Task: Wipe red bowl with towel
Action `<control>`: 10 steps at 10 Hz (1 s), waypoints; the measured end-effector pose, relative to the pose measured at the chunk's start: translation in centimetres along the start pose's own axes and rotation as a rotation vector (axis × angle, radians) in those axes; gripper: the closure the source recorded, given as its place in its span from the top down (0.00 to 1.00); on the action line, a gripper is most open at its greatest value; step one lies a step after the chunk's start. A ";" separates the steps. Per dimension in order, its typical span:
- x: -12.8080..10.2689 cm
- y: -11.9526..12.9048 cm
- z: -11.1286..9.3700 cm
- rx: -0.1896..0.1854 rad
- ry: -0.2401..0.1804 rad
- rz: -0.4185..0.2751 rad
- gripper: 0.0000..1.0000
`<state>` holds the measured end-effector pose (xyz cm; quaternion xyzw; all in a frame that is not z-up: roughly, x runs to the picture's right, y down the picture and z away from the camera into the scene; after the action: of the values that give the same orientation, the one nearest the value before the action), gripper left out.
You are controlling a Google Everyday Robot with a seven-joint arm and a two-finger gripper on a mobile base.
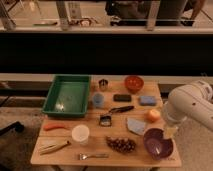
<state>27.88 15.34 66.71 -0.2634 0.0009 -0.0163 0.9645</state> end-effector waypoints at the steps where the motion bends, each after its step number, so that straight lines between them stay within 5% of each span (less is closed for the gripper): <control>1: 0.0 0.0 0.0 0.000 0.000 0.000 0.80; 10: 0.0 0.0 0.0 0.000 0.000 0.000 0.80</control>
<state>27.89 15.34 66.71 -0.2634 0.0009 -0.0162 0.9645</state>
